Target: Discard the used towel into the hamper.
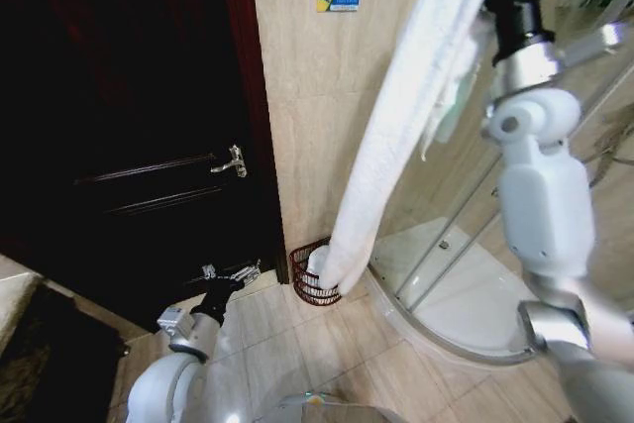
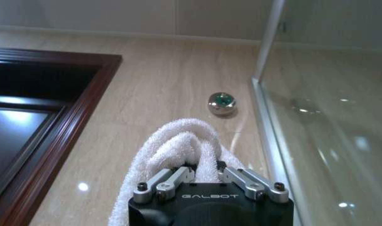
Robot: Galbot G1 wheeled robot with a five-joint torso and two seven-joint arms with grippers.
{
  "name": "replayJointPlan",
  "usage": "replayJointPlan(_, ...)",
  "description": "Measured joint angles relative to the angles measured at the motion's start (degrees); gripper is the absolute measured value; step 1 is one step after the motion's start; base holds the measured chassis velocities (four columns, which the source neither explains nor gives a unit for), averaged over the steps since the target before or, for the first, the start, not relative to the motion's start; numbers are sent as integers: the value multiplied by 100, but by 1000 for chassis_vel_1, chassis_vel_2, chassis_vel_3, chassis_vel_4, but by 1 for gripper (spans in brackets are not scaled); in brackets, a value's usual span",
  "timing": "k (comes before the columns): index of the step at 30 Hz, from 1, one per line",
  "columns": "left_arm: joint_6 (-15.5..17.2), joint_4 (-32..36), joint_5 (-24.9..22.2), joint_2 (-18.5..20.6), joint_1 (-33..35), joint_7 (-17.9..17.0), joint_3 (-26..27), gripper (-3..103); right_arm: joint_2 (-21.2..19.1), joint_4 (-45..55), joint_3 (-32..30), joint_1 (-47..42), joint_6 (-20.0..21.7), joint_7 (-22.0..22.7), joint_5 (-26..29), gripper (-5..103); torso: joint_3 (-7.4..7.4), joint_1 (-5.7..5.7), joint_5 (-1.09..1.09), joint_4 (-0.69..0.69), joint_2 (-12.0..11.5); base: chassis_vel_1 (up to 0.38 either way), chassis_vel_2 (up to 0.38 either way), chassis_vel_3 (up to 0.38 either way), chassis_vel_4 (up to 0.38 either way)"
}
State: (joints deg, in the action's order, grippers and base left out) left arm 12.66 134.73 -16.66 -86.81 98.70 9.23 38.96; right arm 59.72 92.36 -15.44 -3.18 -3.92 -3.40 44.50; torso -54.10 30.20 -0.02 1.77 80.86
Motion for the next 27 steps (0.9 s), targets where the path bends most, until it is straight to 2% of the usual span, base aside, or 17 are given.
replayJointPlan(20, 0, 0, 0, 0, 0, 0, 0, 100, 421, -1023, 531, 887, -303, -228, -155, 13, 1, -1, 1, -1, 0, 0, 0, 0, 0)
replayJointPlan(27, 0, 0, 0, 0, 0, 0, 0, 100, 607, -1477, 679, 1137, -458, -448, -239, 13, 0, -1, 2, -1, 0, 0, 0, 0, 0)
